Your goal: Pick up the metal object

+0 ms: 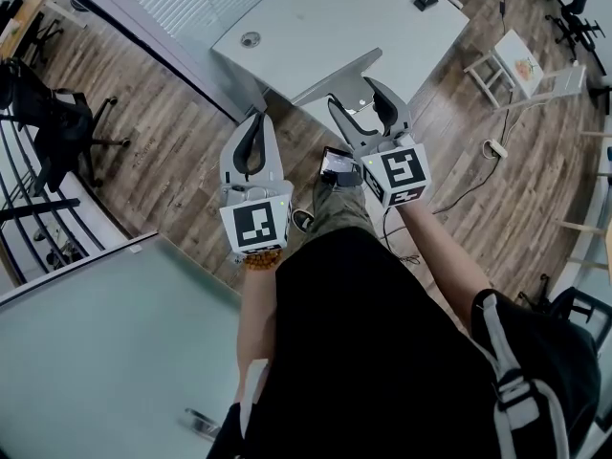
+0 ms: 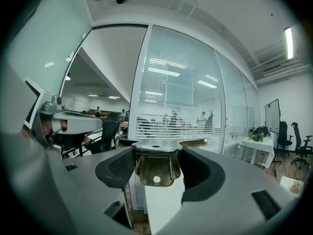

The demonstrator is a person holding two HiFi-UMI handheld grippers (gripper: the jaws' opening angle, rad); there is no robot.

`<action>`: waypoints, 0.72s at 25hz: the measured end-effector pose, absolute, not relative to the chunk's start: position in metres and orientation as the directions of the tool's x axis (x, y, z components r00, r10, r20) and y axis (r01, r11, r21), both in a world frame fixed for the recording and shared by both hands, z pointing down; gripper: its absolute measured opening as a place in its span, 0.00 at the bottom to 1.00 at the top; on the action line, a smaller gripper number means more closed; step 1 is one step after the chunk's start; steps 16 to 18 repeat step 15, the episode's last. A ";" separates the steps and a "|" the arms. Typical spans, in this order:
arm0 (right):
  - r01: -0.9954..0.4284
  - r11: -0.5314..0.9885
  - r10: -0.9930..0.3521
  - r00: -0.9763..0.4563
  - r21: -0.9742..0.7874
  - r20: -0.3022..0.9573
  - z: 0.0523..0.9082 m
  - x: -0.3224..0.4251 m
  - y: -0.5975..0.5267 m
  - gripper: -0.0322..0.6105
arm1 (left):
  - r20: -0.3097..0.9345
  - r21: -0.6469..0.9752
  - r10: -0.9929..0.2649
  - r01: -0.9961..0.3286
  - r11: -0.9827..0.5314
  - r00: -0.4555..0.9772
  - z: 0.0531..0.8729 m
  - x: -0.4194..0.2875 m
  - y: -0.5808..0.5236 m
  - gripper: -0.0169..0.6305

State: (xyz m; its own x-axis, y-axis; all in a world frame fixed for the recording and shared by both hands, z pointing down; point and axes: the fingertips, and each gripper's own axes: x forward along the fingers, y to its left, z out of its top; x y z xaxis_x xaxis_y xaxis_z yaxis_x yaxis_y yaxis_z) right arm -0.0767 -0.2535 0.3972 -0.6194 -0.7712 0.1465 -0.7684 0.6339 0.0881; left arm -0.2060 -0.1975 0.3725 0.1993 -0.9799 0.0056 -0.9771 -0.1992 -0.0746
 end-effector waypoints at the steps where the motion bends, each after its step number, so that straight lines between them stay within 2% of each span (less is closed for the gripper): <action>1: -0.768 0.634 -0.771 -0.619 0.089 0.147 0.397 -0.076 -0.253 0.48 | 0.009 -0.076 -0.980 -0.977 -0.198 0.198 0.372 -0.206 -0.197 0.05; 18: -0.765 0.639 -0.766 -0.624 0.078 0.154 0.402 -0.067 -0.250 0.48 | 0.018 -0.073 -0.979 -0.976 -0.206 0.205 0.375 -0.198 -0.188 0.05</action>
